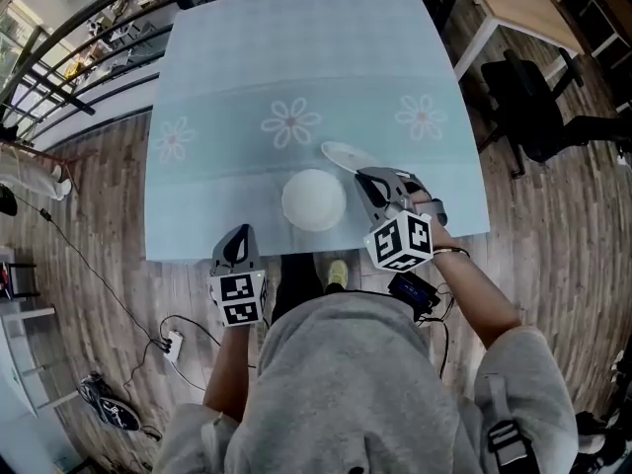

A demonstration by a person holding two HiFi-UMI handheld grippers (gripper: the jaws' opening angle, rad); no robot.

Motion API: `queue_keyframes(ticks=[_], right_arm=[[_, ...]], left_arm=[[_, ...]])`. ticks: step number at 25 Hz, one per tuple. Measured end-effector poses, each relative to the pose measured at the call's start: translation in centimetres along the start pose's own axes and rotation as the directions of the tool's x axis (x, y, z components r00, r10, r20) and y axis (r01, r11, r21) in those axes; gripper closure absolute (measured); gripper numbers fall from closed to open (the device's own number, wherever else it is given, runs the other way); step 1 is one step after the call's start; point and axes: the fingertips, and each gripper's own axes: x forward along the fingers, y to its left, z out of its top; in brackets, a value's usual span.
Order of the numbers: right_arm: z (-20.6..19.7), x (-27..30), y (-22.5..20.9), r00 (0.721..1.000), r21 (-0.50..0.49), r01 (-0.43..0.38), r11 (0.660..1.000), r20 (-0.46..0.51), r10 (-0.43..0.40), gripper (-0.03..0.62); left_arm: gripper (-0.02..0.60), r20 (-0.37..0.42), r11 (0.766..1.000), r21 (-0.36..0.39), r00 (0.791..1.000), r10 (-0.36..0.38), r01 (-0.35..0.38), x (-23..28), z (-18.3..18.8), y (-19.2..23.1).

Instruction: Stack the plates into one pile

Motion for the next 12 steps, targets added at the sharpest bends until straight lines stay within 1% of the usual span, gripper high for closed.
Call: queue_keyframes(ticks=[2,6,9,12], right_arm=[[1.6,0.5,2.0,0.999,-0.024,-0.042,0.999,0.033,0.043,0.565],[3.4,1.6,6.3,0.99,-0.113,-0.111,0.987,0.069,0.12,0.563],[3.4,2.7,9.1,0.984,-0.168,-0.155,0.974,0.067,0.168,0.564],[2.4,3.5,11.7,0.97,-0.169,-0.225,0.959,0.05,0.237,0.563]], left_arm=[[0.561,-0.001,1.0,-0.005,1.0,0.011,-0.011,-0.5,-0.2,0.3],[0.561,-0.002,1.0,0.002,1.0,0.024,-0.024,-1.0,-0.6,0.8],[0.561,0.0,0.999,-0.006,0.999,0.037,-0.037,-1.4,-1.0,1.4],[0.561,0.0,0.999,-0.017,0.999,0.042,-0.042,-1.7,-1.3,1.4]])
